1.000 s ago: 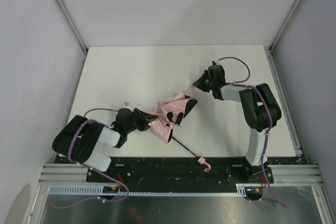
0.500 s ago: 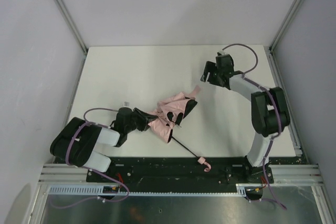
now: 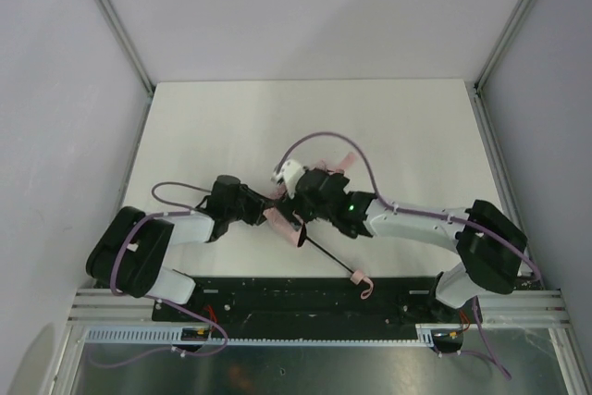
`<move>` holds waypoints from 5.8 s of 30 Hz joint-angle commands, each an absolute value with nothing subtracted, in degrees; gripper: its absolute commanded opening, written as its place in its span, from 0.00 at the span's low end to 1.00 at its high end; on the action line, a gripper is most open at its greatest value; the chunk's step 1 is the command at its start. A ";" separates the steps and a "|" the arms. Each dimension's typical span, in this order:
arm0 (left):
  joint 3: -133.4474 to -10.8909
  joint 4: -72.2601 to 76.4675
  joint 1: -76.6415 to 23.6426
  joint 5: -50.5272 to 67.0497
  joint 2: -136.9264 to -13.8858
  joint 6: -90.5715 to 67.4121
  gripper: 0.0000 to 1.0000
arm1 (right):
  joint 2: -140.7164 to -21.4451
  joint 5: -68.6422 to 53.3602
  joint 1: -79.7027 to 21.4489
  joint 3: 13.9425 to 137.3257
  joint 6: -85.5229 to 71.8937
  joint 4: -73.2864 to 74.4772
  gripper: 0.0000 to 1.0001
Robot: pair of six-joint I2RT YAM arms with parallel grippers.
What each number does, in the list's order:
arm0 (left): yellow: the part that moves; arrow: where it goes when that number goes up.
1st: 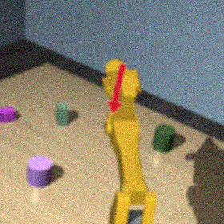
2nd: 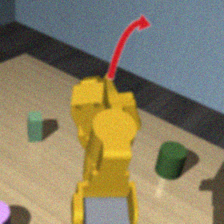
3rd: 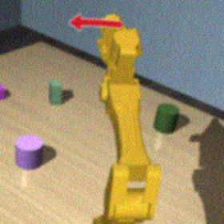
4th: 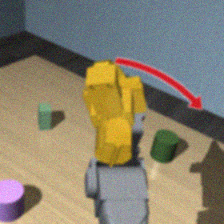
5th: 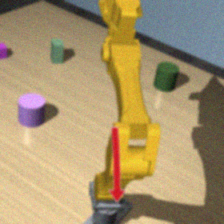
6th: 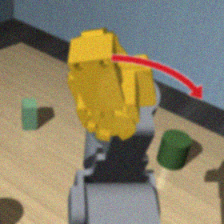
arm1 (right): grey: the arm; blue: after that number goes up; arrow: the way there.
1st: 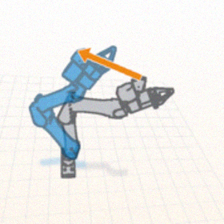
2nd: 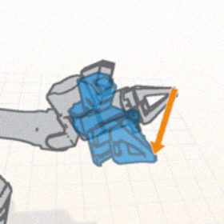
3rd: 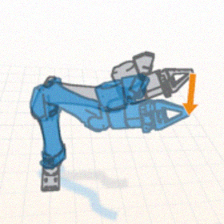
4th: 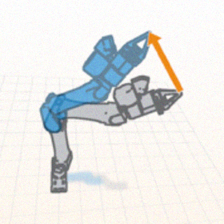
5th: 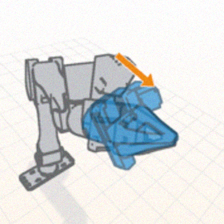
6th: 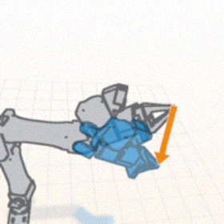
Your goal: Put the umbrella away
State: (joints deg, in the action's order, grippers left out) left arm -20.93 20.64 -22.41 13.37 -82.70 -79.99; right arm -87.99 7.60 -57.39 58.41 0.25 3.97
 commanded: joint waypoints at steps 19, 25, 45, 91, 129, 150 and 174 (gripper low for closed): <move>-26.38 3.56 -22.62 10.50 -82.92 -82.39 0.00 | -106.63 24.63 -66.05 52.80 14.77 -20.70 0.62; -26.78 2.36 -22.72 11.44 -82.86 -83.60 0.00 | -111.86 26.04 -63.78 52.53 12.30 -24.37 0.51; -31.55 2.41 -22.11 9.24 -77.22 -78.12 0.78 | -115.42 -9.68 -52.19 51.09 -2.37 -15.63 0.00; -31.28 14.60 -24.67 0.68 -89.96 -79.85 0.70 | -126.65 -41.55 -35.23 57.72 -27.92 -17.28 0.00; -31.14 0.75 -24.24 12.79 -81.25 -91.36 0.00 | -114.78 38.33 -61.77 55.30 6.19 -14.17 0.44; -30.34 9.53 -17.33 12.42 -75.10 -78.18 0.99 | -121.70 -24.22 -45.27 54.38 -10.53 -13.62 0.00; -28.85 18.66 -22.97 3.35 -92.69 -81.88 0.50 | -126.25 -47.30 -36.44 56.65 -22.62 -16.80 0.00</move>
